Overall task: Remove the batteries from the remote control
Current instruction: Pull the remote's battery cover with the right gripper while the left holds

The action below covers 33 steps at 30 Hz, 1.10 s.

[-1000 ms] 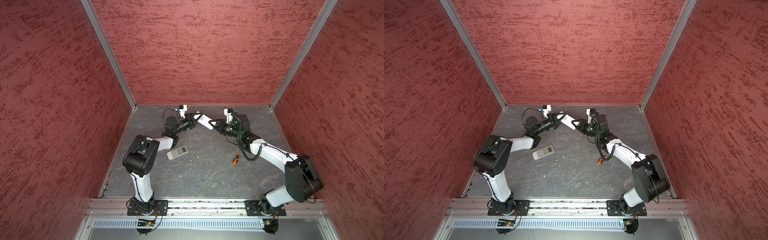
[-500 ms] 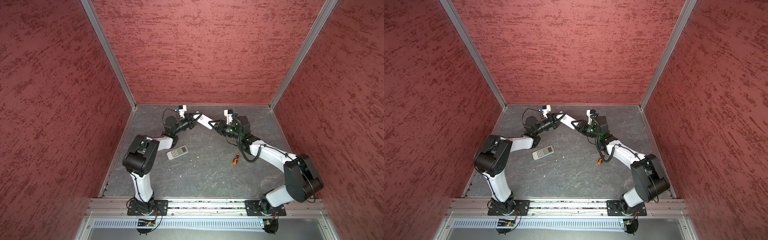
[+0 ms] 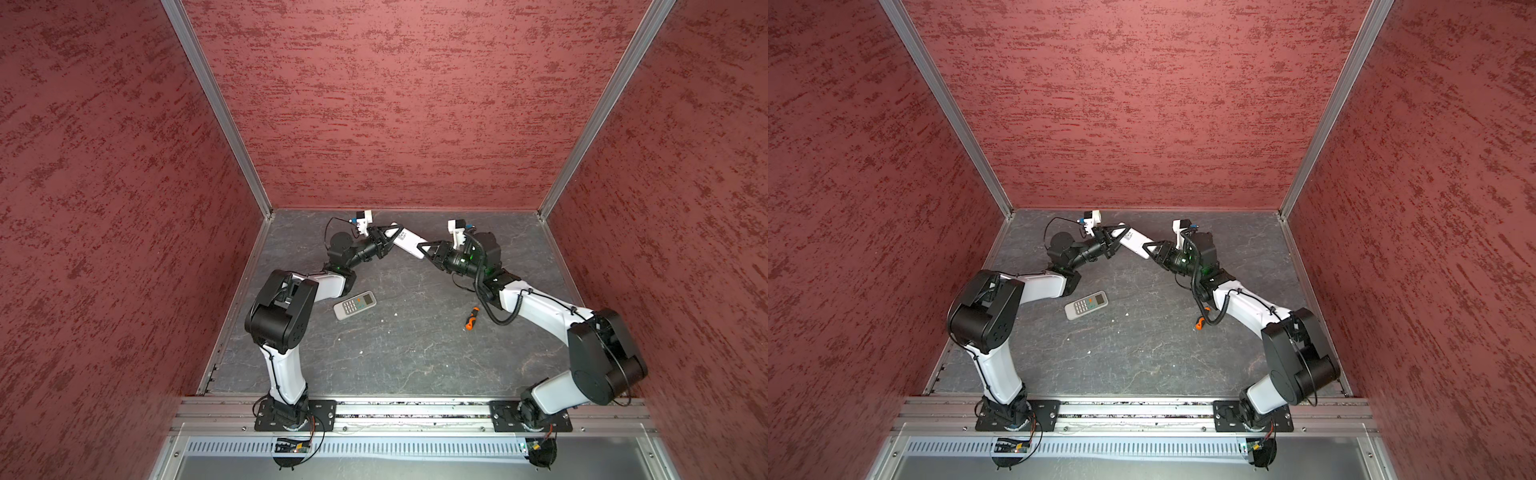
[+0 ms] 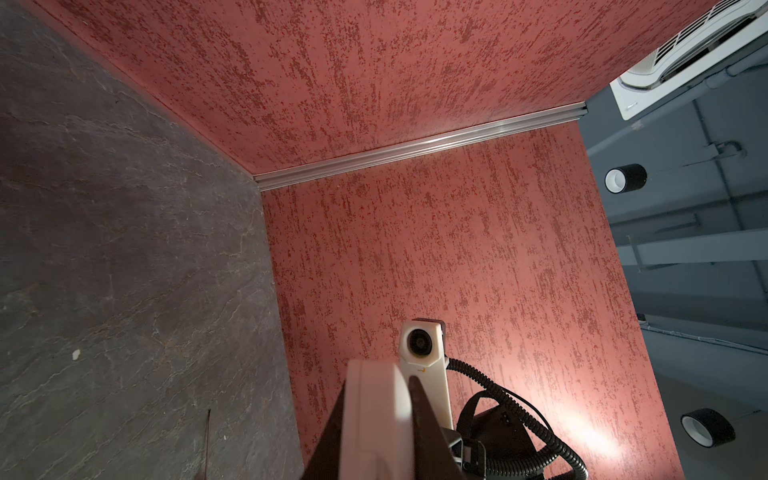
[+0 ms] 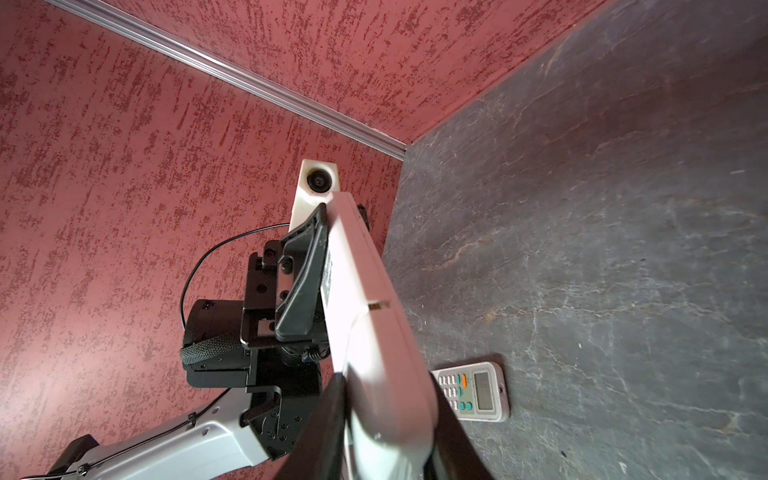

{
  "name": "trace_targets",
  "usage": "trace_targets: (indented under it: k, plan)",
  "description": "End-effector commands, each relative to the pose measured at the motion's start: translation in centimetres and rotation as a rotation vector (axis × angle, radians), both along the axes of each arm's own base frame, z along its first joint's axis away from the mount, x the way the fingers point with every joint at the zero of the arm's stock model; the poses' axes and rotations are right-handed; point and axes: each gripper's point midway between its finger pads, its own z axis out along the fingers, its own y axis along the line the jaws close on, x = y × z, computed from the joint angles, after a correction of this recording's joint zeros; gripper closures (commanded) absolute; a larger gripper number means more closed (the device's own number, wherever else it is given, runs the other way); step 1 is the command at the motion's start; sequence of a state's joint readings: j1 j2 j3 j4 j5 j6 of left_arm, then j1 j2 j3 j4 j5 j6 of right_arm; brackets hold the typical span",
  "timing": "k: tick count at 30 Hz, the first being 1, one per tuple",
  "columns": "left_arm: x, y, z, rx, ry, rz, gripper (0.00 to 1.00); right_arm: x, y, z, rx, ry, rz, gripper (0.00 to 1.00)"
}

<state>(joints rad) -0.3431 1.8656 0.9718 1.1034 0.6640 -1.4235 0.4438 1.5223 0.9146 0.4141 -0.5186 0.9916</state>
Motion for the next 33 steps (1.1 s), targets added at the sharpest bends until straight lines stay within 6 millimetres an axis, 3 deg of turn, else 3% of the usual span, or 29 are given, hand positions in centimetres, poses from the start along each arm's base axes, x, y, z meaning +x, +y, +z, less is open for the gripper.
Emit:
trace_targets:
  k: [1,6,14,20,28,33]
  plan:
    - [-0.3,0.0,2.2,-0.011,-0.059,0.004,1.00,-0.3,0.2,0.1,-0.003,-0.006,0.008,0.60]
    - [-0.4,0.0,2.1,-0.005,-0.061,0.007,1.00,0.1,0.3,0.5,0.000,-0.006,0.004,0.54]
    - [-0.4,0.3,2.3,-0.002,-0.069,0.011,1.00,0.0,0.1,-0.8,-0.031,0.029,-0.004,0.64]
    - [-0.2,0.8,2.4,-0.003,-0.071,0.017,1.00,-0.4,-0.3,-1.2,-0.040,0.039,-0.013,0.65]
    - [-0.1,1.4,2.5,-0.001,-0.072,0.026,1.00,-0.6,-0.8,-1.0,-0.039,0.032,-0.017,0.64]
    - [0.0,1.5,2.1,0.006,-0.068,0.029,1.00,-0.7,-0.7,0.4,-0.007,0.002,-0.007,0.61]
